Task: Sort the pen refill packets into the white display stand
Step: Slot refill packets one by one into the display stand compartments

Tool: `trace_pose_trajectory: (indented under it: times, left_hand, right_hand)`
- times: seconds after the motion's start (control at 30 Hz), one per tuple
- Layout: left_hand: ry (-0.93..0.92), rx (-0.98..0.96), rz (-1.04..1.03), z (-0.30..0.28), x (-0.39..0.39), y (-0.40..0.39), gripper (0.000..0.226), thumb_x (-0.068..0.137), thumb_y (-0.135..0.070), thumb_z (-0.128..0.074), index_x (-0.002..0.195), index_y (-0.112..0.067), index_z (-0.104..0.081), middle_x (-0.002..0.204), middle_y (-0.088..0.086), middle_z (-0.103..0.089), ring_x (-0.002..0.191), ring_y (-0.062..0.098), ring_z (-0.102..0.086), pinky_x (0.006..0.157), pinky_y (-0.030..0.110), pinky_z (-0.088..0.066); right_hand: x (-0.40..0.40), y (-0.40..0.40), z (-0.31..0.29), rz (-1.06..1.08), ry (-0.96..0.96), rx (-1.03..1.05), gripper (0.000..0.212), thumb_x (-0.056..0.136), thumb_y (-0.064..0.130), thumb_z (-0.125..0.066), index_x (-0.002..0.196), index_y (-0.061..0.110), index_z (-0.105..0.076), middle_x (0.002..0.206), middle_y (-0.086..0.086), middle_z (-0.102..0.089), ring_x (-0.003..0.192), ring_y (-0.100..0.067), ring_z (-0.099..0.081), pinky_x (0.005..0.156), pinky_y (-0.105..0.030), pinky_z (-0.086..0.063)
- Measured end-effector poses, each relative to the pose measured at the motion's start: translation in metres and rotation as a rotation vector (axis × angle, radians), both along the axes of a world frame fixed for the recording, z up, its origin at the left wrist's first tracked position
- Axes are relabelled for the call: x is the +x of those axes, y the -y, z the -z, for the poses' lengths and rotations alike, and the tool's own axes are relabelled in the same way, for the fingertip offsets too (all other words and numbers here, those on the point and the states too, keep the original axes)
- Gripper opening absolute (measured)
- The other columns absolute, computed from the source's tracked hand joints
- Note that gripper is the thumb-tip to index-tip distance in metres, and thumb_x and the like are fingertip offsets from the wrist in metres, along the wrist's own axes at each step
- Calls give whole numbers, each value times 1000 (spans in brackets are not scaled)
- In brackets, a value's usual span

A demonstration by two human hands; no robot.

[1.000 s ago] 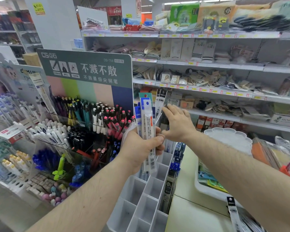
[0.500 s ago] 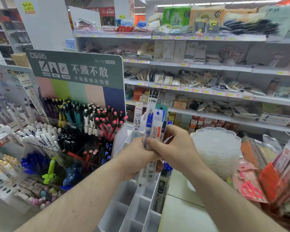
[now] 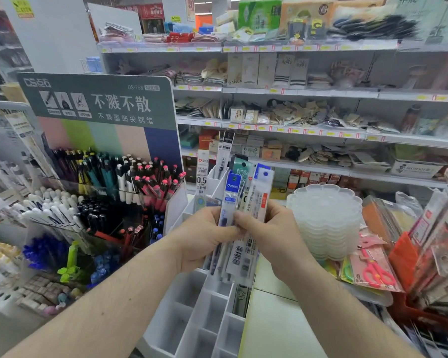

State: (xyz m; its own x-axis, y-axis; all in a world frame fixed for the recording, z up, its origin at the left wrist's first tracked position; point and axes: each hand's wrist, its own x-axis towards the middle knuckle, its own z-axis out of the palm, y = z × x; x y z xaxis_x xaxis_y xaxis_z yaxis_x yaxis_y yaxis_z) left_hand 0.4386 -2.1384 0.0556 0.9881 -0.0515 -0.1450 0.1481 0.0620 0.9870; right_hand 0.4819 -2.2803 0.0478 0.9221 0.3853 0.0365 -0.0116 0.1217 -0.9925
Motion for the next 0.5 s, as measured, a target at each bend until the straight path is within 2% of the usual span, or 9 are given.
trace_pose_trajectory:
  times: [0.07, 0.13, 0.27, 0.4, 0.5]
  left_hand:
    - [5, 6, 1, -1, 0, 1, 25, 89, -1, -62, 105, -19, -71, 105, 1, -77, 98, 14, -72, 80, 24, -57]
    - [-25, -32, 44, -3, -2, 0, 25, 93, -2, -58, 109, -17, -69, 106, 5, -76, 99, 18, -72, 79, 27, -58]
    - [-115, -152, 123, -6, -4, -2, 29, 100, -3, -43, 116, -12, -66, 104, 12, -74, 94, 24, -72, 83, 39, -60]
    - [-122, -155, 87, -3, -1, -1, 26, 92, -18, -55, 114, -9, -66, 103, 13, -75, 92, 25, -73, 80, 40, -60]
    - [-104, -83, -1, 0, 2, -2, 19, 93, -14, -57, 108, -11, -68, 97, 9, -76, 86, 21, -74, 74, 36, -59]
  right_hand:
    - [-1, 1, 0, -21, -12, 22, 15, 90, 5, -69, 98, 18, -71, 93, 1, -78, 87, -17, -75, 70, -31, -60]
    - [0, 2, 1, -16, -22, 57, 15, 92, 4, -66, 97, 17, -71, 92, 0, -78, 85, -18, -75, 68, -29, -60]
    - [1, 1, 5, 38, -36, 72, 14, 94, 5, -63, 97, 17, -71, 94, -2, -78, 87, -21, -75, 75, -38, -61]
    - [3, 1, 7, 95, -66, 109, 15, 97, 8, -59, 102, 18, -69, 94, -2, -78, 86, -21, -75, 71, -38, -60]
    - [4, 2, 7, 99, -102, 141, 15, 99, 10, -56, 108, 20, -65, 94, -1, -78, 85, -21, -75, 72, -40, -60]
